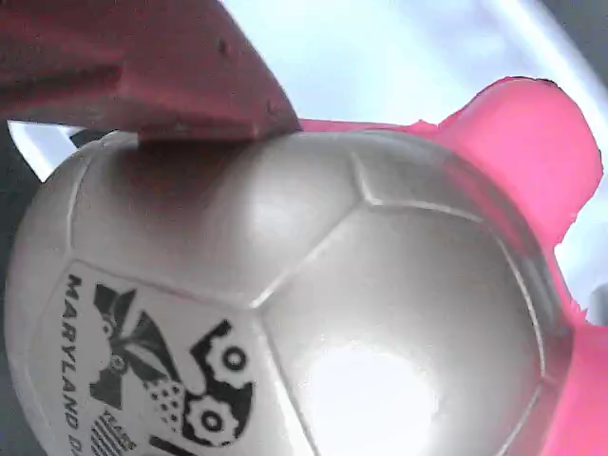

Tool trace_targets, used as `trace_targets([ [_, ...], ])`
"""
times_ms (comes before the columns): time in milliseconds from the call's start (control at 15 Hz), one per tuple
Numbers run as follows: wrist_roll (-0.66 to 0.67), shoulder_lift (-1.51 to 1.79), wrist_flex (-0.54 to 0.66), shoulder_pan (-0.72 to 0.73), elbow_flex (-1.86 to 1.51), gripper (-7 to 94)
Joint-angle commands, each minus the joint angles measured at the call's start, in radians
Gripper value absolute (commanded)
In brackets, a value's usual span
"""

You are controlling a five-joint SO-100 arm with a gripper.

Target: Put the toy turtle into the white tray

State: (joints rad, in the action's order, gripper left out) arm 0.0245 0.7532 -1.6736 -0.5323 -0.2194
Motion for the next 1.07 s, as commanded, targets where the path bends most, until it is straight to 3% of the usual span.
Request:
trace_targets([
  [0,0.025,-0.014,0.003,-0.031,0.101,0],
  [533,0.052,-0.176,0.035,-0.057,0.101,0],
  [600,0.055,-0.178,0.037,-0.058,0.101,8],
  [667,0.057,-0.178,0.037,-0.060,0.101,31],
  [800,0.058,-0.178,0.034,-0.066,0.097,52],
  [867,0.063,-0.178,0.032,-0.071,0.094,58],
  [1000,0.072,-0.178,0.031,-0.084,0.089,58],
])
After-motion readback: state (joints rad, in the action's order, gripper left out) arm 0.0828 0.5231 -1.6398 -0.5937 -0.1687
